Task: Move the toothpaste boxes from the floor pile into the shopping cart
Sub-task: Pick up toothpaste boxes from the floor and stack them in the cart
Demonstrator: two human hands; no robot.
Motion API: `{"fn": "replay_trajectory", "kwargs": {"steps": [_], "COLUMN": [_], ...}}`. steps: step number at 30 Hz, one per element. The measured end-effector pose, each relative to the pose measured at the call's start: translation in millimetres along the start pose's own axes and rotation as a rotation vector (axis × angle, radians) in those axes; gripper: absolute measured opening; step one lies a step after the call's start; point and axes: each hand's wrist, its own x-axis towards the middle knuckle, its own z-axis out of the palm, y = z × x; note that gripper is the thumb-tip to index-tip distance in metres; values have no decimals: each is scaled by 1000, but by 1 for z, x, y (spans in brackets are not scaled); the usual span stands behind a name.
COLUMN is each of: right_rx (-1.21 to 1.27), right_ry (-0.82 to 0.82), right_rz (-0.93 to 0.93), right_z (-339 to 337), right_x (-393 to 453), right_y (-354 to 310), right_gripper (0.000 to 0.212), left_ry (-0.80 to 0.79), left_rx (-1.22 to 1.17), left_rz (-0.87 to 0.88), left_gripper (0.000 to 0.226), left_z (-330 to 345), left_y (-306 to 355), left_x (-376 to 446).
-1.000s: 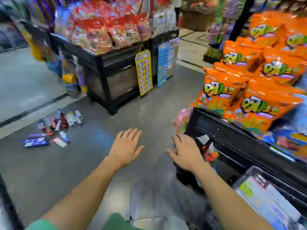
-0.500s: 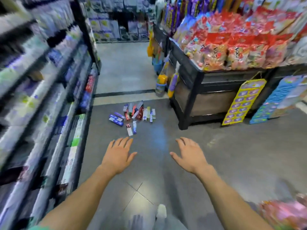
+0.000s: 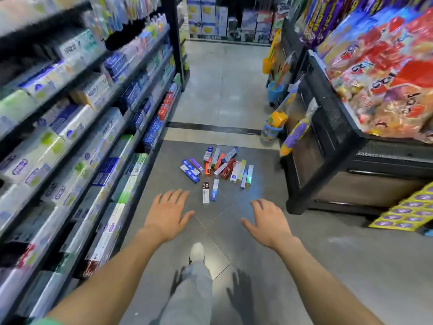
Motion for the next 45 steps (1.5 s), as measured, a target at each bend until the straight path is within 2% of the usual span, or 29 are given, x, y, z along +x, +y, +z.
{"fn": "replay_trajectory", "kwargs": {"steps": [6,10,12,17,22,24,27,28,31,33,39,43,45], "right_rx": [-29,-21,-22,-51,-58,-33,14,23,21,20,189,286,367], "right_ry": [-64,-129,-155,-193,-211,-198,-199,-180,-148,-135,-161,-105,-110], "right_rz": [15,43,40,10,-72,-65,-50,-45,-41,-26,148,276,366], "right_z": [-3,1,9,56,187,259,376,413,511,562,648,660,660], "right_x": [147,242,290,412,524,564,615,631,670,691,732,739,738], "right_y": [10,11,14,17,27,34,49,53,64,72,70,55,45], "right_gripper": [67,67,68,73,67,72,91,90,68,65,65,70,64], "left_ry": [-104,-141,-141,-130,-112,-135,-135,-120,-90,-90,-28,-39,-65], "left_rx": [-1,-7,-15,-81,-160,-132,-114,-117,-127,-83,-71,-98,-124], "left_rz": [8,18,29,7,-22,-20,-12,-20,-14,24,36,7,-9], "left_gripper": [70,88,90,74,54,59,65,66,70,73,77,80,79], "left_z": [34,56,67,132,272,353,484,524,631,683,759,763,757], "left_y": [-42,-72,-87,-119,-134,-140,-145,-146,-147,-147,-150,-142,-135], "left_x": [134,225,270,365,440,466,491,501,527,539,563,565,562]}}
